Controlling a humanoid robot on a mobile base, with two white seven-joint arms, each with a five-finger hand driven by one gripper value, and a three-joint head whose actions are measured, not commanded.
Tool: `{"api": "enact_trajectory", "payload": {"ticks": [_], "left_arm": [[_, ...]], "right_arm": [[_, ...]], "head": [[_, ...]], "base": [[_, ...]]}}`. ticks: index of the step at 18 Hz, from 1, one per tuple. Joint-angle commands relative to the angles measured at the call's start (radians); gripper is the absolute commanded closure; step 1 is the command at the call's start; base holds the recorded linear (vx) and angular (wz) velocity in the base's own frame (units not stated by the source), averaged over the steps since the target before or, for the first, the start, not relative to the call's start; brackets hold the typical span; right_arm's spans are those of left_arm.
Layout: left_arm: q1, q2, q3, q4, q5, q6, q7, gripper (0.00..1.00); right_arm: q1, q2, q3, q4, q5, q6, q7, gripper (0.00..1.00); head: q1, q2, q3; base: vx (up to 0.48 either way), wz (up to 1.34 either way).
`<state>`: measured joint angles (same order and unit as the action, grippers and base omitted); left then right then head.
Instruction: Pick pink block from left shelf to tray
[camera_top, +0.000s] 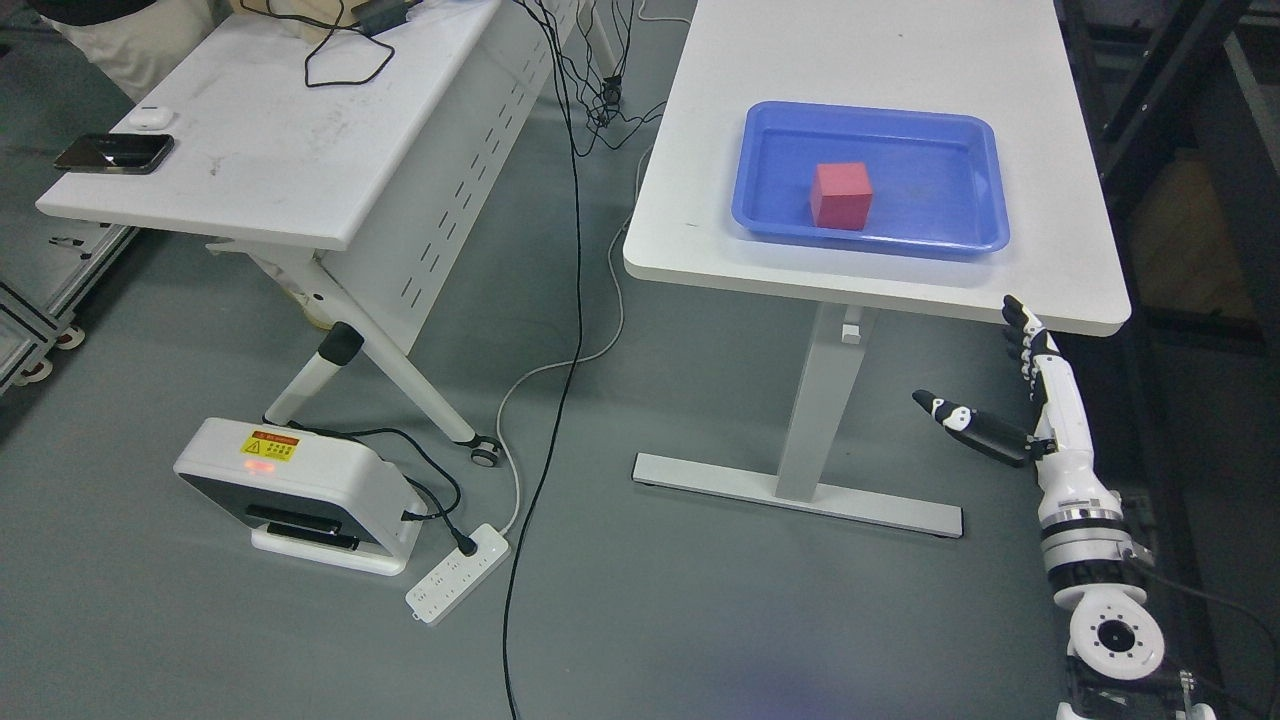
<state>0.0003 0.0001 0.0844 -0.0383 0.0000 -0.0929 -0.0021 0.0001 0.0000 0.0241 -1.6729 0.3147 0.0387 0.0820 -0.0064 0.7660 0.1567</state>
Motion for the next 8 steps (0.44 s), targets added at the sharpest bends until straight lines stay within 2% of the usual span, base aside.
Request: {"api": "enact_trajectory", "payload": {"ticks": [1,8], "left_arm": [[-0.011,0.017,0.000,0.000,-0.002,-0.001,0.001,0.00],[-0.011,0.017,0.000,0.000,-0.002,-0.001,0.001,0.00]], "right_arm": [[-0.028,-0.017,0.013,0.001,0.000,0.000,-0.001,0.00],[-0.028,-0.017,0.013,0.001,0.000,0.000,-0.001,0.00]], "head": [[0.0000,0.000,0.000],[0.0000,0.000,0.000]], "base": [[-0.089,0.08],[-0.029,0.01]]}}
